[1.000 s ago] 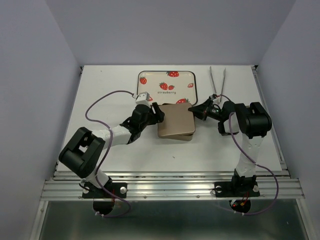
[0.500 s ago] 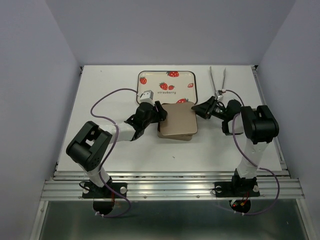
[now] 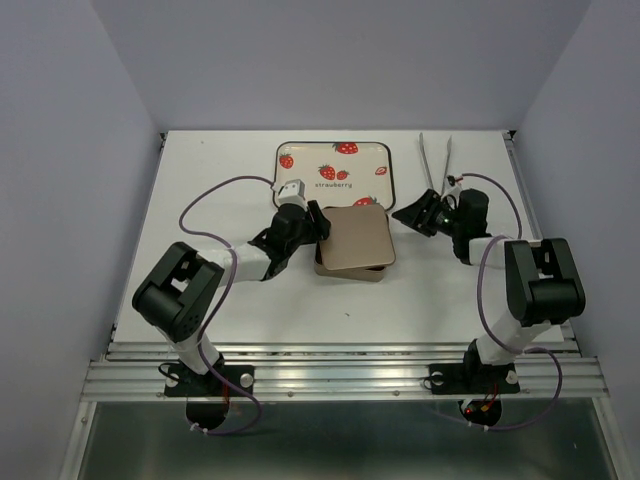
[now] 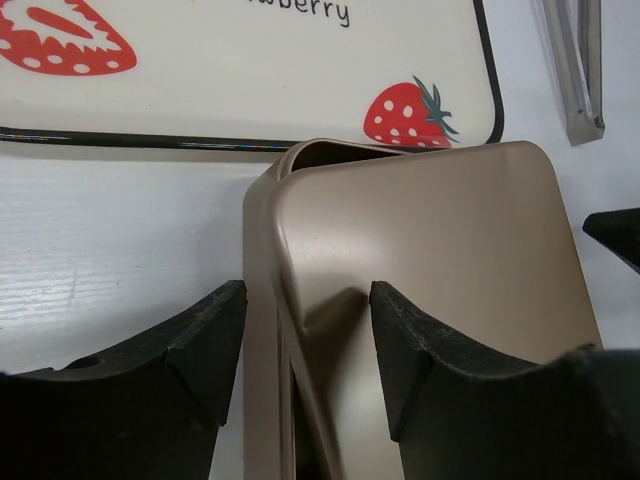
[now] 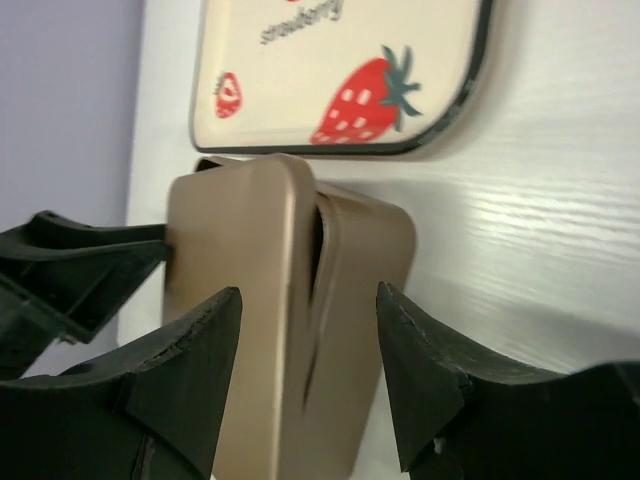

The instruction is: Pack the cookies

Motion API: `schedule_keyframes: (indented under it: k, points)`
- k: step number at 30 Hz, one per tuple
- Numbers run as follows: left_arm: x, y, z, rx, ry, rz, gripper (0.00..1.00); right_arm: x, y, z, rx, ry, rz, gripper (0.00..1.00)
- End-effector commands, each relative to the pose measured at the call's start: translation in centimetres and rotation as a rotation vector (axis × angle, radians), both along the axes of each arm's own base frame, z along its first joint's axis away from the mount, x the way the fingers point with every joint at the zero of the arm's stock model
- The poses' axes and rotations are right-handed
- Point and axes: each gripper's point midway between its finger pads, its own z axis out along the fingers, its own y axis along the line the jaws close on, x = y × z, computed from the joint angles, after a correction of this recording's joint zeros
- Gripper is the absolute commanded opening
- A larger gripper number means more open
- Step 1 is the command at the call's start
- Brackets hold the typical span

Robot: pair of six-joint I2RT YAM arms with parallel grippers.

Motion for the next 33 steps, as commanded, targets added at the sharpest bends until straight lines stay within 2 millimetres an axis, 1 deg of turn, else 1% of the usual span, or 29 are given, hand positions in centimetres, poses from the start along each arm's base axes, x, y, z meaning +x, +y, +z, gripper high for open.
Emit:
schedule_keyframes:
  k: [1, 2, 4, 5, 6, 7, 8, 9, 10, 11, 12, 13, 15, 16, 17, 18, 19, 20, 21, 23, 26, 28, 30, 33]
  points:
    - [1.6, -0.3, 2.9, -0.011, -0.079, 0.014, 0.63, -0.4, -1.5, -1.4, -0.193, 0.026, -0.045, 0.62]
    - [1.7, -0.4, 3.0, -0.008, -0.084, 0.012, 0.63, -0.7, -1.4, -1.2, -0.195, 0.021, -0.037, 0.61]
    - [1.9, -0.3, 3.1, -0.004, -0.087, 0.014, 0.63, -1.6, -0.5, -1.2, -0.196, 0.021, -0.009, 0.61]
    - [2.2, -0.4, 3.4, -0.005, -0.095, 0.016, 0.63, -1.8, -0.6, -1.4, -0.202, 0.025, -0.012, 0.60]
    - [2.3, -0.5, 3.4, 0.000, -0.096, 0.015, 0.63, -2.2, -0.2, -1.2, -0.206, 0.024, -0.002, 0.59]
    - [2.4, -0.6, 3.4, 0.007, -0.099, 0.012, 0.62, -2.8, 0.2, -1.6, -0.210, 0.040, 0.015, 0.59]
    - [2.6, -0.8, 3.7, 0.006, -0.107, 0.009, 0.62, -3.1, 0.2, -1.7, -0.215, 0.043, 0.016, 0.59]
    - [2.7, -0.9, 3.4, 0.015, -0.103, 0.005, 0.62, -3.5, 0.6, -1.6, -0.218, 0.040, 0.024, 0.58]
    - [2.8, -1.0, 3.4, 0.019, -0.104, 0.002, 0.62, -3.7, 0.6, -1.6, -0.219, 0.041, 0.025, 0.57]
    - [3.1, -1.1, 3.6, 0.017, -0.107, 0.003, 0.61, -4.0, 1.0, -1.5, -0.221, 0.040, 0.038, 0.56]
    - [3.2, -1.1, 3.3, 0.024, -0.102, 0.003, 0.59, -4.2, 1.3, -1.6, -0.227, 0.041, 0.045, 0.55]
    - [3.3, -1.3, 3.4, 0.022, -0.102, 0.003, 0.58, -4.3, 1.2, -1.5, -0.230, 0.043, 0.041, 0.54]
    - [3.4, -1.6, 3.0, 0.021, -0.093, -0.009, 0.58, -4.7, 1.8, -1.6, -0.248, 0.047, 0.047, 0.54]
    - [3.5, -1.7, 2.9, 0.019, -0.090, -0.010, 0.58, -4.7, 1.6, -1.7, -0.257, 0.048, 0.042, 0.54]
    - [3.6, -1.9, 3.0, 0.018, -0.091, -0.015, 0.57, -5.1, 2.0, -1.9, -0.275, 0.050, 0.059, 0.54]
    - [3.6, -2.0, 2.6, 0.022, -0.085, -0.017, 0.57, -5.4, 2.2, -2.0, -0.287, 0.057, 0.063, 0.54]
    - [3.7, -2.0, 2.5, 0.023, -0.082, -0.018, 0.54, -5.6, 2.2, -2.1, -0.292, 0.062, 0.068, 0.53]
    - [3.9, -2.2, 2.7, 0.020, -0.087, -0.017, 0.54, -5.9, 2.6, -2.1, -0.295, 0.060, 0.084, 0.52]
    - [3.9, -2.3, 2.4, 0.021, -0.079, -0.019, 0.54, -5.8, 2.5, -2.1, -0.296, 0.060, 0.079, 0.51]
    - [4.2, -2.5, 2.6, 0.014, -0.082, -0.022, 0.54, -6.3, 3.2, -2.0, -0.297, 0.057, 0.100, 0.50]
    - [4.4, -2.8, 2.8, 0.004, -0.084, -0.025, 0.54, -6.5, 3.5, -1.7, -0.295, 0.056, 0.110, 0.49]
    - [4.5, -2.8, 3.1, 0.004, -0.091, -0.022, 0.54, -7.1, 4.2, -1.6, -0.298, 0.059, 0.131, 0.49]
    - [4.6, -2.7, 3.3, 0.007, -0.097, -0.019, 0.54, -7.2, 4.1, -1.3, -0.298, 0.058, 0.126, 0.50]
    - [4.7, -2.6, 3.4, 0.015, -0.102, -0.016, 0.54, -7.8, 4.7, -1.4, -0.303, 0.063, 0.150, 0.50]
